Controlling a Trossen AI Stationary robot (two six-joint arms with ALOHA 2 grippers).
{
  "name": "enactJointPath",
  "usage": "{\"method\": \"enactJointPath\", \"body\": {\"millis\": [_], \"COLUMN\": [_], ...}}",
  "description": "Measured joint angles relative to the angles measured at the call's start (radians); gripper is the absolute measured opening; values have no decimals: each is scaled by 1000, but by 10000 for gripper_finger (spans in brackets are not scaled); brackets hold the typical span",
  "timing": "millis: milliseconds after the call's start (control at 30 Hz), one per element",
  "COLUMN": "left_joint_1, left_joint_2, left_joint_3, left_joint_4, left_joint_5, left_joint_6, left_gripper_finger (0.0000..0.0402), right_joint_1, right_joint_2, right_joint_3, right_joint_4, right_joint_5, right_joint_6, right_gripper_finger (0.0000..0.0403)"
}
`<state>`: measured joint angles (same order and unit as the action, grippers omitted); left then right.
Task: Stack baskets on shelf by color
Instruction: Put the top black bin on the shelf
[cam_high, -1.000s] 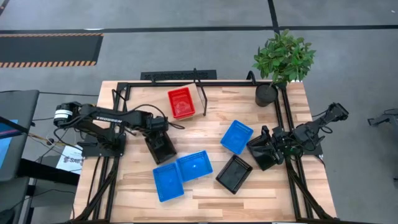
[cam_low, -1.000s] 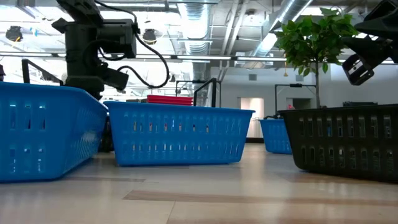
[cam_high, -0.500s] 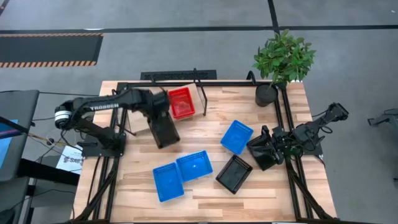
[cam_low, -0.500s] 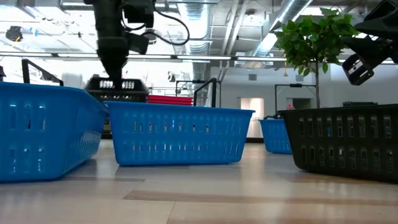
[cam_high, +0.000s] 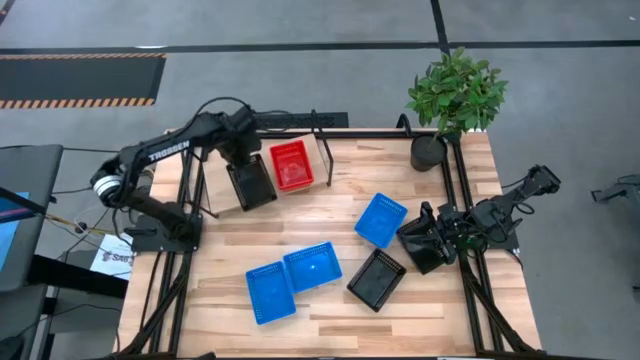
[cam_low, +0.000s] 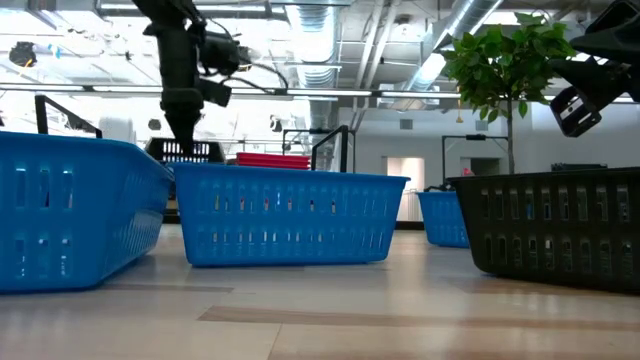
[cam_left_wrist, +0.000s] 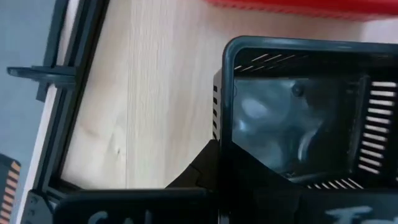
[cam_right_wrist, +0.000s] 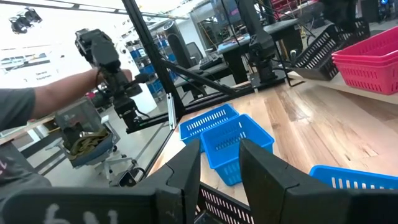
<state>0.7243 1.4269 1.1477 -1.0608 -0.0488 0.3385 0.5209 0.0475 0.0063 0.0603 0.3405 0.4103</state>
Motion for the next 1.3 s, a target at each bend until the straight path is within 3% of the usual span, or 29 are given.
{"method": "enactJointPath", "body": {"millis": [233, 667, 933, 1167, 1300], "left_joint_1": [44, 83, 83, 94, 107], "left_joint_2": [113, 339, 354, 354, 354], "left_joint_3": [39, 293, 316, 316, 315], "left_joint_4": [43, 26, -73, -42, -35], "left_joint_5": [43, 49, 65, 72, 134], "left_joint_6": [93, 125, 180, 183, 144], "left_gripper_finger": [0, 0, 0, 0, 5], "right_joint_1": [0, 0, 0, 0, 0], "right_joint_2": [0, 0, 0, 0, 0], "right_joint_3": [0, 0, 0, 0, 0], "right_joint_4": [0, 0, 0, 0, 0], "right_joint_5": [0, 0, 0, 0, 0], "right_joint_6": [0, 0, 0, 0, 1], "right_gripper_finger": [134, 134, 134, 134, 134]}}
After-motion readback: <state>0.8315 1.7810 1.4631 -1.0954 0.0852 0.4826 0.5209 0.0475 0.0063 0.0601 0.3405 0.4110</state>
